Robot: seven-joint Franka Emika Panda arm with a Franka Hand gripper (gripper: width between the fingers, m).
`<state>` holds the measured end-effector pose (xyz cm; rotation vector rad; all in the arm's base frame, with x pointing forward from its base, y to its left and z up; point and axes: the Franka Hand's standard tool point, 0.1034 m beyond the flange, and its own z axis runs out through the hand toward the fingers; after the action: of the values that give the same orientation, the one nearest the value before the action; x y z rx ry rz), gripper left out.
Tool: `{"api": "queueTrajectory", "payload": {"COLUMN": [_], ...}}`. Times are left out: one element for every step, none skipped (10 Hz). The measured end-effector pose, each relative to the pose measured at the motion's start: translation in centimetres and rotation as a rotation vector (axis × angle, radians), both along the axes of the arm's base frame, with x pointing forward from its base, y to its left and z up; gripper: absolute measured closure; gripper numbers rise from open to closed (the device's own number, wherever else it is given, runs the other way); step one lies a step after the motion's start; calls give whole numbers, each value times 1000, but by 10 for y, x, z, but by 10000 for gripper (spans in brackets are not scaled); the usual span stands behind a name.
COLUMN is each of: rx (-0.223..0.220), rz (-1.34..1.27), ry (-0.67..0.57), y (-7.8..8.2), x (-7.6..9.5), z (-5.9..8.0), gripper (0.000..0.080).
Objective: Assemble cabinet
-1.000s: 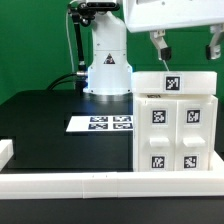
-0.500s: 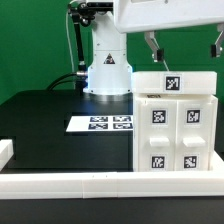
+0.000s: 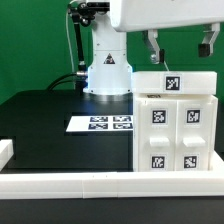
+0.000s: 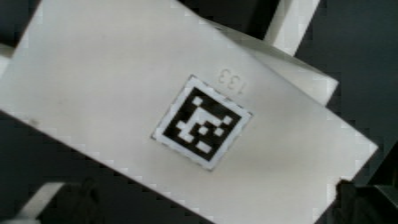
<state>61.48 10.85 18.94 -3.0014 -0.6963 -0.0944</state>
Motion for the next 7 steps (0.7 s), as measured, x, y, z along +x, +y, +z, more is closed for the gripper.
{"api": "queueTrajectory", "payload": {"rx": [-4,-14,-53,-92,-140,-146,-155], "rz": [55,167,311,481,654,714,786], "ry": [-4,-12,-20,-22,-19,-18,-17], "y": [-1,-2,-1,1,3,3,-1], "x": [0,0,-1,-2,-4,-4,-3], "z": [0,0,-2,-3,-5,-5,-5], "gripper": [151,151,151,151,151,151,151]}}
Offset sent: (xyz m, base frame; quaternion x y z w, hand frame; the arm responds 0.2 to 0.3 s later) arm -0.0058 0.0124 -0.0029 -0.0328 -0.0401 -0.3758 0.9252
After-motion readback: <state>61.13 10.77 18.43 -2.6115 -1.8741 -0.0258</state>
